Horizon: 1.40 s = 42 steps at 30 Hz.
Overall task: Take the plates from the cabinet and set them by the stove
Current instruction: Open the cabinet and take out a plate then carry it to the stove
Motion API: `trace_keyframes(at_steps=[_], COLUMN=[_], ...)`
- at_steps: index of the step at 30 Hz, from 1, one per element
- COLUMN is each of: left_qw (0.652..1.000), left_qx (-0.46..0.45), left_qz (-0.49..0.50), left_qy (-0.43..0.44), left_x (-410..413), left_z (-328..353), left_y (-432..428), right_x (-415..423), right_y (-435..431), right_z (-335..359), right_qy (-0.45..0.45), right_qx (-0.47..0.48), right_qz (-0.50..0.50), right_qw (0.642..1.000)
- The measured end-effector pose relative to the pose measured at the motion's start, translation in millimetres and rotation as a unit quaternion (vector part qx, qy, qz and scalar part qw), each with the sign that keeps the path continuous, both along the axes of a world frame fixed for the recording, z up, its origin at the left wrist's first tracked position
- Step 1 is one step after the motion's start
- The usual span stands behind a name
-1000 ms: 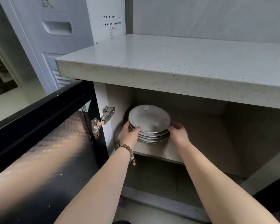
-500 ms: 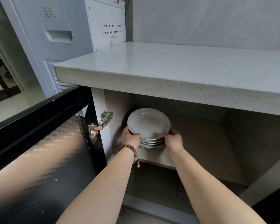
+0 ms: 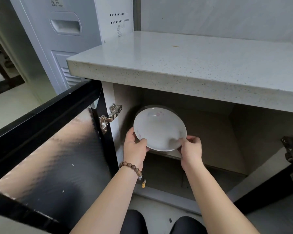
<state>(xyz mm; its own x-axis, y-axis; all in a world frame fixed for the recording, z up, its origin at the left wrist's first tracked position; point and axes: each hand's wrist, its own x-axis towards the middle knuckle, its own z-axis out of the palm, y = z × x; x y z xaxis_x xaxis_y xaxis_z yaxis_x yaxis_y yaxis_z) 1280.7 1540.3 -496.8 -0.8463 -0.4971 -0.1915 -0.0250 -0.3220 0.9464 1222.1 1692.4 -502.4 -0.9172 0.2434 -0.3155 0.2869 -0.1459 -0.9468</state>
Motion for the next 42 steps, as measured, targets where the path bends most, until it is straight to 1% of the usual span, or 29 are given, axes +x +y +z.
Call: trace_keyframes(at_steps=[6,9,13,17,21,24,28,32,37,42], left_qw=[0.994,0.989,0.98,0.973,0.971,0.972,0.976,0.978,0.976,0.966], left_qx=[-0.012,-0.018,-0.002,0.05,0.08,0.081,0.082,0.077,0.082,0.072], left_qz=[-0.01,-0.015,-0.006,0.007,0.015,0.029,0.046,0.078,0.138,0.211], left_qy=[-0.111,-0.148,-0.2,-0.226,-0.224,-0.219,-0.197,-0.178,-0.15,-0.13], left_x=[52.8,80.3,118.2,145.6,171.4,186.9,192.2,190.7,203.8,242.6], left_z=[25.0,45.2,93.1,152.6,223.0,271.3,317.9,346.6,367.6,375.2], left_y=[3.9,6.4,11.6,16.6,20.1,20.1,14.0,0.8,-25.0,-65.7], right_x=[62.0,95.0,135.0,160.4,181.4,189.9,191.5,181.1,176.8,185.0], right_y=[13.6,15.4,19.8,25.1,28.8,30.0,21.4,4.4,-29.8,-84.7], right_z=[34.5,56.4,107.8,177.3,248.5,290.4,332.3,358.2,375.4,382.3], right_qy=[-0.071,-0.109,-0.151,-0.167,-0.185,-0.18,-0.154,-0.133,-0.085,-0.073], right_qx=[0.025,0.037,0.063,0.073,0.084,0.087,0.08,0.087,0.074,0.058], right_qz=[0.021,0.034,0.047,0.051,0.072,0.081,0.099,0.149,0.213,0.3], right_qw=[0.997,0.993,0.985,0.982,0.976,0.977,0.98,0.976,0.97,0.949])
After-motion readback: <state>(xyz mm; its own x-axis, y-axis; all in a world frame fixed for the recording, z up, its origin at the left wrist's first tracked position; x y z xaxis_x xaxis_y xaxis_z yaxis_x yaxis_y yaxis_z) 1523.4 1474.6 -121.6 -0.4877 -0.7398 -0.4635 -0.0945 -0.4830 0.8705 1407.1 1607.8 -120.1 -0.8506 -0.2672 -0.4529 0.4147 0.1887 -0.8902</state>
